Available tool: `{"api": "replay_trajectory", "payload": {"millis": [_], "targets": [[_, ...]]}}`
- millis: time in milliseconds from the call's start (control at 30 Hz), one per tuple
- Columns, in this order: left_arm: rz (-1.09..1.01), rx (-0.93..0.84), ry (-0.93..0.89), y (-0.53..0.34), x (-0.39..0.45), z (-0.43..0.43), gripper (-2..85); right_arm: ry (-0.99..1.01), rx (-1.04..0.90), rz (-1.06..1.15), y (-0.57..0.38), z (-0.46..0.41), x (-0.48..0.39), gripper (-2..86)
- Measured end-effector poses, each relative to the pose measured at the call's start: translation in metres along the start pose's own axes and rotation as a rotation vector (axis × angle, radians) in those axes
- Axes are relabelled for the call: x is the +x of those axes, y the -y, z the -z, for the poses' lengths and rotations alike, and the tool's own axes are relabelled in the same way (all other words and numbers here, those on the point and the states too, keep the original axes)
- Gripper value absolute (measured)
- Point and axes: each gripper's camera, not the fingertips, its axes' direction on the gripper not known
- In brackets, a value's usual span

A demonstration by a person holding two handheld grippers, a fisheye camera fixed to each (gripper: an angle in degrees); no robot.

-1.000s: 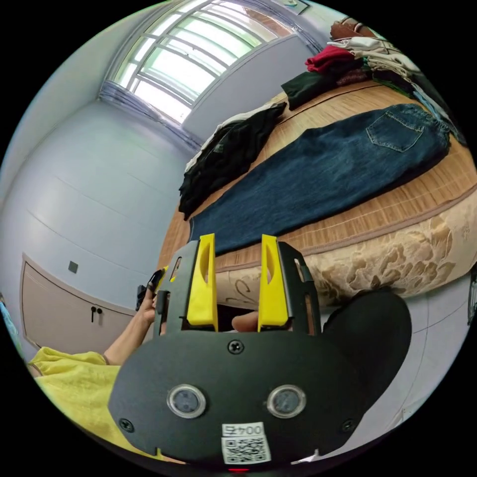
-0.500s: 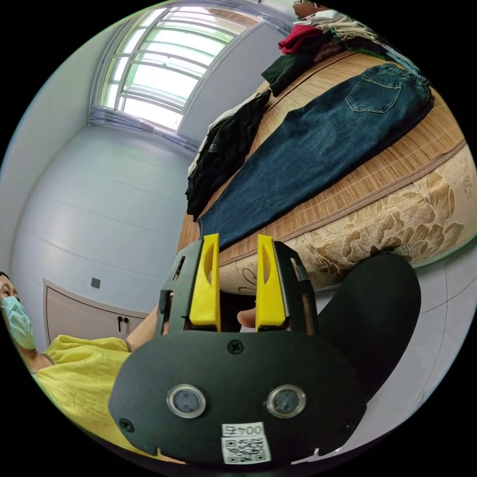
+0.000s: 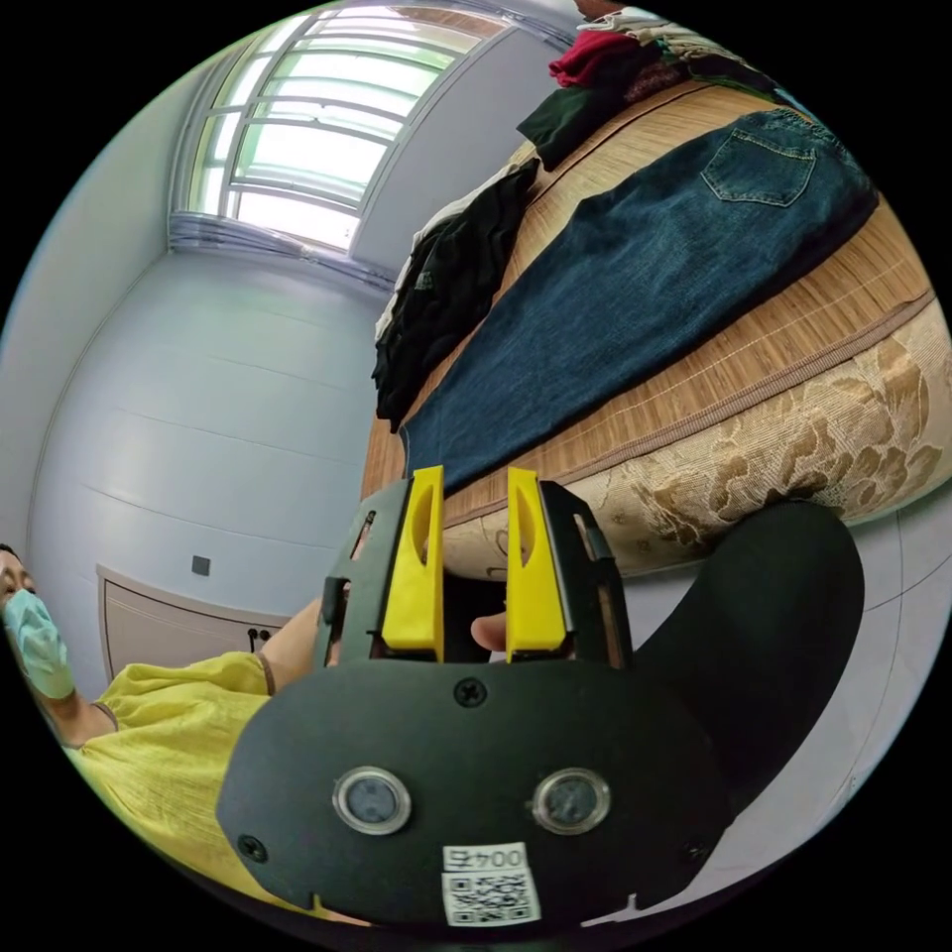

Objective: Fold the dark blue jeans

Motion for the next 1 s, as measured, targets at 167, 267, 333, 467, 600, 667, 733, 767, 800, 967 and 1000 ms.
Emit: {"api": "replay_trajectory", "payload": {"millis": [167, 267, 333, 467, 600, 667, 733, 767, 800, 967, 1000], "targets": [[-0.098, -0.006, 0.031, 0.026, 0.019, 0.008, 5.3, -0.022, -0.02, 0.015, -0.002, 0.002, -0.01, 10.0], [-0.144, -0.015, 0.001, 0.045, 0.034, 0.02, 5.1, -0.046, -0.042, 0.022, -0.001, 0.0, -0.017, 10.0], [-0.164, -0.013, -0.007, 0.059, 0.042, 0.031, 5.1, -0.055, -0.057, 0.026, -0.001, -0.002, -0.021, 10.0], [-0.216, 0.01, 0.006, 0.105, 0.06, 0.072, 5.1, -0.073, -0.084, 0.046, 0.001, -0.01, -0.033, 10.1], [-0.288, 0.03, 0.057, 0.157, 0.075, 0.117, 5.2, -0.085, -0.13, 0.064, 0.005, -0.018, -0.043, 9.9], [-0.31, 0.015, 0.091, 0.195, 0.084, 0.143, 5.2, -0.09, -0.16, 0.08, 0.006, -0.024, -0.049, 9.6], [-0.319, 0.005, 0.14, 0.22, 0.094, 0.159, 5.3, -0.091, -0.175, 0.086, 0.006, -0.027, -0.052, 9.3], [-0.31, 0.007, 0.166, 0.234, 0.102, 0.168, 5.3, -0.093, -0.181, 0.085, 0.006, -0.028, -0.052, 9.1], [-0.307, 0.008, 0.17, 0.24, 0.107, 0.172, 5.3, -0.093, -0.184, 0.084, 0.006, -0.028, -0.052, 9.1], [-0.447, -0.008, 0.198, 0.277, 0.201, 0.177, 5.3, -0.108, -0.204, 0.069, 0.006, -0.024, -0.049, 9.0], [-0.484, -0.015, 0.205, 0.279, 0.218, 0.175, 5.3, -0.114, -0.206, 0.069, 0.006, -0.023, -0.049, 9.0]]}}
